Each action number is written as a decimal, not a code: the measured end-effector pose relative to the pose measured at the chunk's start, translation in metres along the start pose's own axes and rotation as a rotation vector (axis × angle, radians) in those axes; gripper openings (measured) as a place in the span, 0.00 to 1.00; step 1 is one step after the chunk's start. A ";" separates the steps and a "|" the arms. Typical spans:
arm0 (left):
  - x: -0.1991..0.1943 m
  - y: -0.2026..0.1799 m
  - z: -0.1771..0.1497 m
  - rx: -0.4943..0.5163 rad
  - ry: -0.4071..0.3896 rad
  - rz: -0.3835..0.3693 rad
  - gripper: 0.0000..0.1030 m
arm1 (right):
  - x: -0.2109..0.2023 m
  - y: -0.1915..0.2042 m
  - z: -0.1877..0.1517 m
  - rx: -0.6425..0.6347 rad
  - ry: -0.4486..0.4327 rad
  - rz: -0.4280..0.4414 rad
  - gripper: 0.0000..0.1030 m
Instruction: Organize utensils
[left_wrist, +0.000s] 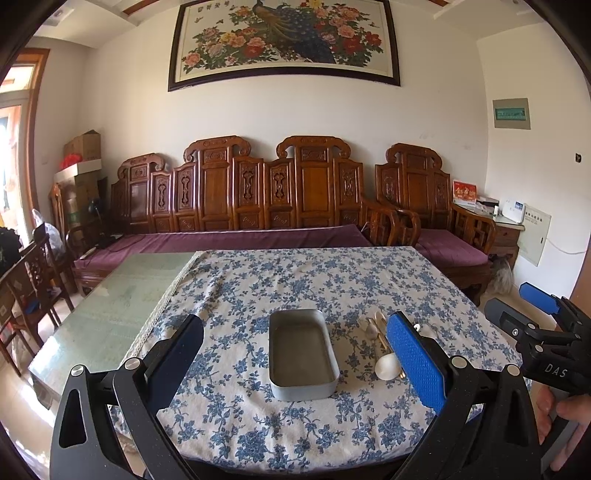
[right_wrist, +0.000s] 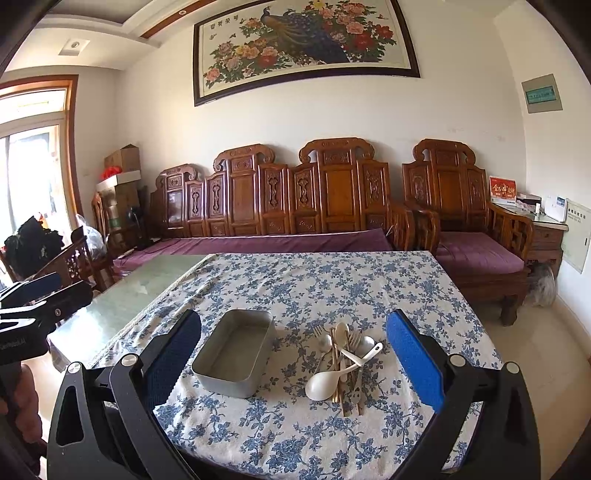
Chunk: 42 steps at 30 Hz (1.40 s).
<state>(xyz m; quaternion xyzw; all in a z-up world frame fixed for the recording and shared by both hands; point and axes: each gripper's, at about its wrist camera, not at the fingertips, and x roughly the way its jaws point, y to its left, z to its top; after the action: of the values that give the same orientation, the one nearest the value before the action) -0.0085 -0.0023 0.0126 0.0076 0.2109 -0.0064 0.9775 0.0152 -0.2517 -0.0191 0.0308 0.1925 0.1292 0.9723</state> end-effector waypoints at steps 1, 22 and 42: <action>0.000 0.000 0.000 -0.001 0.001 0.000 0.94 | 0.000 0.000 0.000 0.000 0.000 0.000 0.98; -0.003 -0.005 0.002 0.009 -0.009 0.002 0.94 | 0.000 0.000 0.000 0.001 0.001 0.001 0.98; 0.000 -0.005 0.001 0.004 -0.001 -0.003 0.94 | 0.000 0.000 0.000 0.004 0.002 0.003 0.98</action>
<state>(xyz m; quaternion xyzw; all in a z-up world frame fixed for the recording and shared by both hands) -0.0085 -0.0073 0.0139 0.0090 0.2103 -0.0084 0.9776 0.0152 -0.2518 -0.0188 0.0331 0.1939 0.1305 0.9718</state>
